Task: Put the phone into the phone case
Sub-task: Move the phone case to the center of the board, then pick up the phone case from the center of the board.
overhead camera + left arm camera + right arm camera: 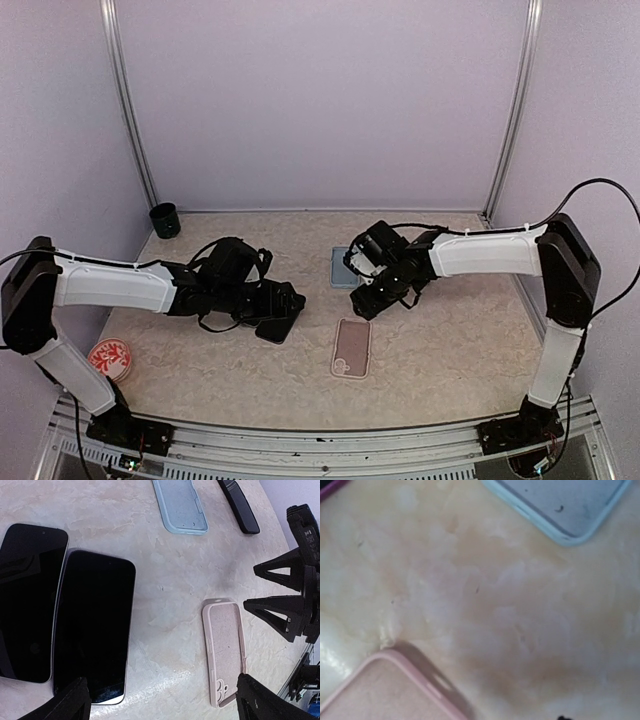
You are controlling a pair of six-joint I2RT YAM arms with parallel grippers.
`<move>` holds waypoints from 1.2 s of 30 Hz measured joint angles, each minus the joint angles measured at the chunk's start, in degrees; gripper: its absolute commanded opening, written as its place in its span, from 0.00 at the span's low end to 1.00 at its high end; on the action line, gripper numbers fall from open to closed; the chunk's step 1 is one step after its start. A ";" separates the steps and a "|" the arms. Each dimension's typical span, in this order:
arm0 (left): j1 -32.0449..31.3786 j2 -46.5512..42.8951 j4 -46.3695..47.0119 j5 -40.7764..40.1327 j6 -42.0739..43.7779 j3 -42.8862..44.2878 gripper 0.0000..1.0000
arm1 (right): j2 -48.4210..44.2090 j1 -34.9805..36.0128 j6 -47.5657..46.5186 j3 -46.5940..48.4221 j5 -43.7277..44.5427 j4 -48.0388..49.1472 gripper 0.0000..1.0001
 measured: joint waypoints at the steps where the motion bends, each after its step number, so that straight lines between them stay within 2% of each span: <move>1: 0.00 0.00 0.02 -0.02 0.00 -0.02 0.99 | 0.50 -0.24 -0.83 0.33 -0.31 -0.07 0.61; 6: 0.02 0.00 0.00 -0.15 -0.02 -0.07 0.99 | 2.97 -0.52 -4.48 2.80 -2.75 -0.37 0.54; 12: 0.02 0.00 0.02 -0.15 -0.04 -0.07 0.99 | 4.92 -0.57 -7.19 3.69 -6.27 -0.70 0.52; 20: 0.00 0.02 0.04 -0.13 -0.04 -0.07 0.99 | 6.91 -0.57 -8.70 3.69 -7.30 -0.66 0.39; 24: 0.00 0.02 0.04 -0.13 -0.04 -0.07 0.99 | 8.26 -0.57 -9.01 3.69 -7.34 -0.66 0.37; 26: 0.02 0.02 0.04 -0.13 -0.04 -0.07 0.99 | 8.63 -0.59 -9.14 3.69 -7.34 -0.66 0.34; 30: 0.02 0.04 0.07 -0.09 -0.04 -0.07 0.99 | 8.72 -0.59 -9.40 3.69 -7.56 -0.57 0.21; 36: 0.02 0.76 0.13 0.02 -0.04 -0.07 0.99 | 8.72 -0.59 -9.75 3.69 -7.56 -0.33 0.12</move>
